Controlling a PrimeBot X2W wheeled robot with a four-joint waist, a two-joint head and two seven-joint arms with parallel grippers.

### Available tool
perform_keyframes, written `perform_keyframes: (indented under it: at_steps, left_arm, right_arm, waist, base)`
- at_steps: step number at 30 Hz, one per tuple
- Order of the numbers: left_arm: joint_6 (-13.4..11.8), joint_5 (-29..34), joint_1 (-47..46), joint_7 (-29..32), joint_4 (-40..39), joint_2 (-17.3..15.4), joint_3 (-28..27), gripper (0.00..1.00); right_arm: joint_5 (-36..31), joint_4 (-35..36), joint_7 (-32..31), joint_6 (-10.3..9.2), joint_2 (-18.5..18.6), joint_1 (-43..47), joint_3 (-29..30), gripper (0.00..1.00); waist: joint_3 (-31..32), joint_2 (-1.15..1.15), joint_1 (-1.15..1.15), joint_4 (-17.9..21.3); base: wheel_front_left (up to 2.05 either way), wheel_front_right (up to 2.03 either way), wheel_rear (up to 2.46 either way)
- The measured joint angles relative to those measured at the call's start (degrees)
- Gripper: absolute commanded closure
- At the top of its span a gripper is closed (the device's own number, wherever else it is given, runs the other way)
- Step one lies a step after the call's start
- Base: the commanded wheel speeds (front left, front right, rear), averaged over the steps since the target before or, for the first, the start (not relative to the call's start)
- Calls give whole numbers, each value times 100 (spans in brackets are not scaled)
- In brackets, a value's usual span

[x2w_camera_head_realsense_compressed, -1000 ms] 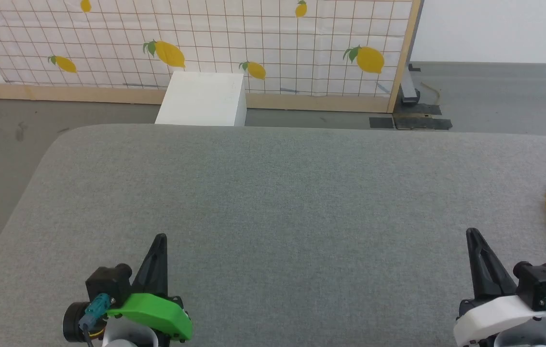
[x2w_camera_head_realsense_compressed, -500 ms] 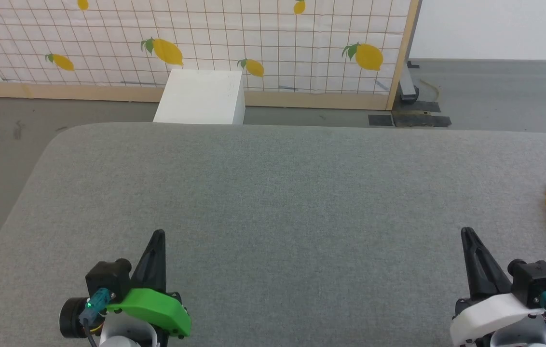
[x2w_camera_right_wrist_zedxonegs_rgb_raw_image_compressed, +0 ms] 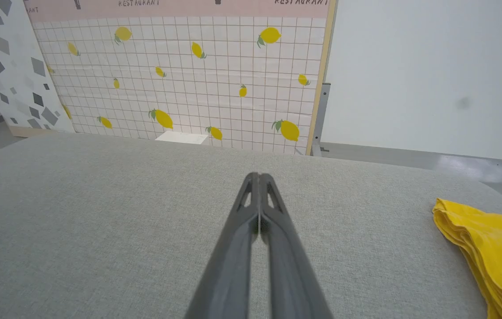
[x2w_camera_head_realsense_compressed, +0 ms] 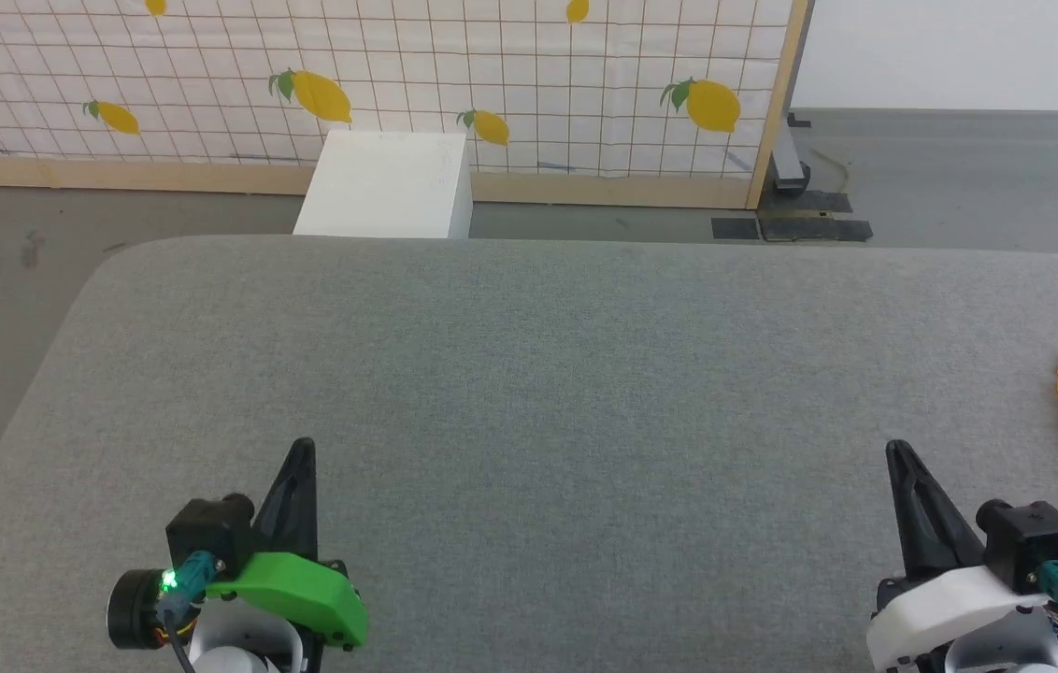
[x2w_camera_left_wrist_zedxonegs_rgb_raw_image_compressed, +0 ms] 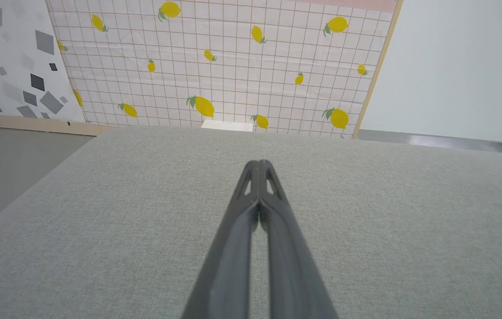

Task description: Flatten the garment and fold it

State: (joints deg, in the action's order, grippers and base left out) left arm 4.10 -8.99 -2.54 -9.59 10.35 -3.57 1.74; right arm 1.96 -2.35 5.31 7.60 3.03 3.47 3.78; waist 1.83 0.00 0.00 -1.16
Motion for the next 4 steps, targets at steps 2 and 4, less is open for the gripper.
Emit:
perform_keyframes:
  at_steps: [2, 4]
  left_arm:
    - [-13, 13, 2, 45, -25, 0, -7, 100]
    - [-14, 44, 7, 52, -46, 0, -11, 100]
  right_arm:
    - [-2, 3, -26, 0, 0, -3, -10, 100]
    - [-7, 10, -27, 0, -1, -7, -19, 100]
  waist:
    - [-5, 0, 0, 3]
    - [-9, 0, 0, 6]
  base:
    - [0, 0, 0]
    - [0, 0, 0]
